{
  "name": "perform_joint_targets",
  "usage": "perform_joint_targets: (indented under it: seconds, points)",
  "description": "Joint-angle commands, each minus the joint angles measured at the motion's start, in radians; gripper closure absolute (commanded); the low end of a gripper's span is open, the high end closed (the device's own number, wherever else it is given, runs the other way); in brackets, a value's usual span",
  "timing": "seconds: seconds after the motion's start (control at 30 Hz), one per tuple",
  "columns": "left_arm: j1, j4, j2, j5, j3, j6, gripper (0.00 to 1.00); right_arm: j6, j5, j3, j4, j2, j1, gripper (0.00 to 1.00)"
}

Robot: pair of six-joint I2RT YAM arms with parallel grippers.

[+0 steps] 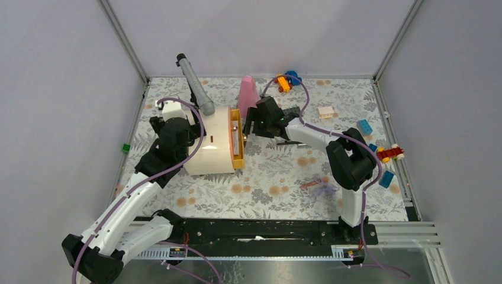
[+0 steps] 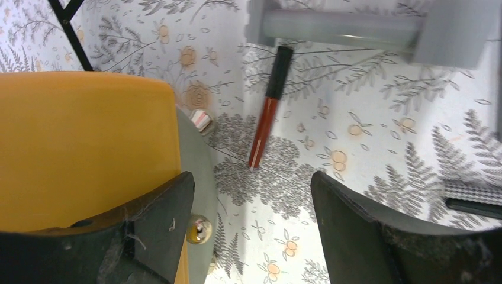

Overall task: Organize the makeup
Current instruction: Close the drawer in the storage box, then move the makeup to the center of the board.

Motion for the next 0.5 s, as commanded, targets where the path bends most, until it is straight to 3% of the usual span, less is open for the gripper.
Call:
perform_joint_targets:
  seconds: [0.0,0.2,0.47]
  points:
    - [0.008,-0.029,0.004,-0.019,0.029,0.001,0.01,-0.028,-0.034,0.1,-0.008,0.036,0.052,0.21]
    - [0.008,-0.03,0.002,-0.021,0.029,-0.001,0.01,0.011,0.183,0.097,-0.083,0.055,0.048,0.22]
    - [0.009,-0.03,0.0,-0.019,0.029,-0.001,0.01,0.016,0.165,0.178,-0.088,0.164,0.036,0.24]
